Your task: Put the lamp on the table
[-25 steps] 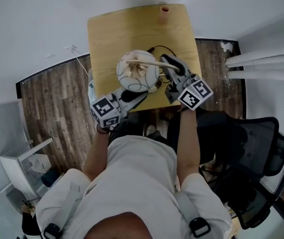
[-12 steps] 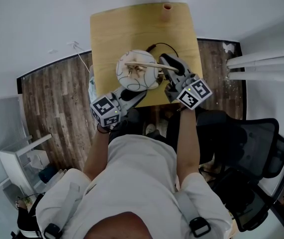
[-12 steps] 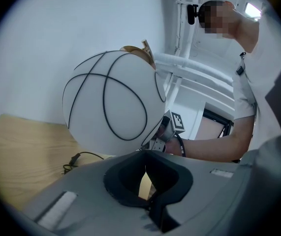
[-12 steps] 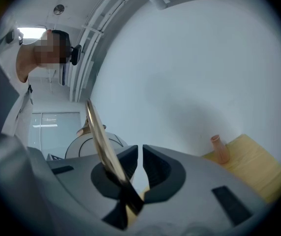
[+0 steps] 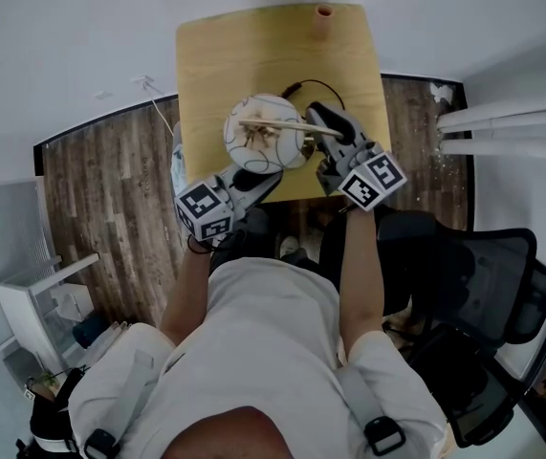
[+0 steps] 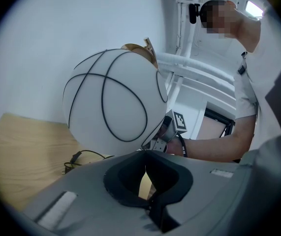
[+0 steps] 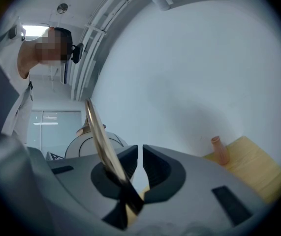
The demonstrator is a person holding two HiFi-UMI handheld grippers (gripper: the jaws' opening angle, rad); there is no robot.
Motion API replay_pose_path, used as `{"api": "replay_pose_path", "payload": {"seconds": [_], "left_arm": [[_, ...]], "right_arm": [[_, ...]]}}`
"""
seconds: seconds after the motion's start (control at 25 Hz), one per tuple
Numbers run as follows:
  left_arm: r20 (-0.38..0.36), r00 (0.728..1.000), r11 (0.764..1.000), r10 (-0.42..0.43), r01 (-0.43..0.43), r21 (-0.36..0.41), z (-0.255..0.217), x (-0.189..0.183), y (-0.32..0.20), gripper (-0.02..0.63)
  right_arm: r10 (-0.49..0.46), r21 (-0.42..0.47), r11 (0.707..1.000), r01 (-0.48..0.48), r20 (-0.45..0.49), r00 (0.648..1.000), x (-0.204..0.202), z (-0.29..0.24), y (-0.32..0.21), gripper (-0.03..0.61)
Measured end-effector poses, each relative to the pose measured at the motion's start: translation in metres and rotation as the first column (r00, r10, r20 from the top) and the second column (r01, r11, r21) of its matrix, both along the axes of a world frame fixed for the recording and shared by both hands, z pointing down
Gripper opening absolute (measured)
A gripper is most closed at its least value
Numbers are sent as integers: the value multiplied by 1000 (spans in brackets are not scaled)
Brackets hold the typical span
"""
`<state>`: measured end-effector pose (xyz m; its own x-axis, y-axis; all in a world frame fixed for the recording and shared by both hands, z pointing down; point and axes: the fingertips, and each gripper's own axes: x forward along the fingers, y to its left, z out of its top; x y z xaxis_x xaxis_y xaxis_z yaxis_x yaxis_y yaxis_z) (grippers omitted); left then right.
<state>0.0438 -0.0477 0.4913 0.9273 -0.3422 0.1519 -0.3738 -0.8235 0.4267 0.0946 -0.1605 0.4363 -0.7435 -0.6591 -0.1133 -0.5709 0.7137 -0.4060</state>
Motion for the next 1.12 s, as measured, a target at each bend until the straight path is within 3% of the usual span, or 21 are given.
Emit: {"api": "replay_pose_path", "payload": {"seconds": [0.36,0.44,0.6,1.12], "left_arm": [[7,1000,1000,-3,3,4,2,0,1,-2],[9,1000,1000,-5,5,4,3,-1,1,0],[9,1000,1000,-14,13,6,5,-5,4,0],[-8,1000,999,-11,11,36,-7,-13,19,0]], "right_arm": [[-3,-15,1000,3,-9,1000,-1,2,0,67],[-6,-17,1000,5,-46,999,0,3,1,132],[-7,-6,1000,6,-116,993,2,5,8,133],[69,-14,997,-71,-123,990,23,2,30,133]]}}
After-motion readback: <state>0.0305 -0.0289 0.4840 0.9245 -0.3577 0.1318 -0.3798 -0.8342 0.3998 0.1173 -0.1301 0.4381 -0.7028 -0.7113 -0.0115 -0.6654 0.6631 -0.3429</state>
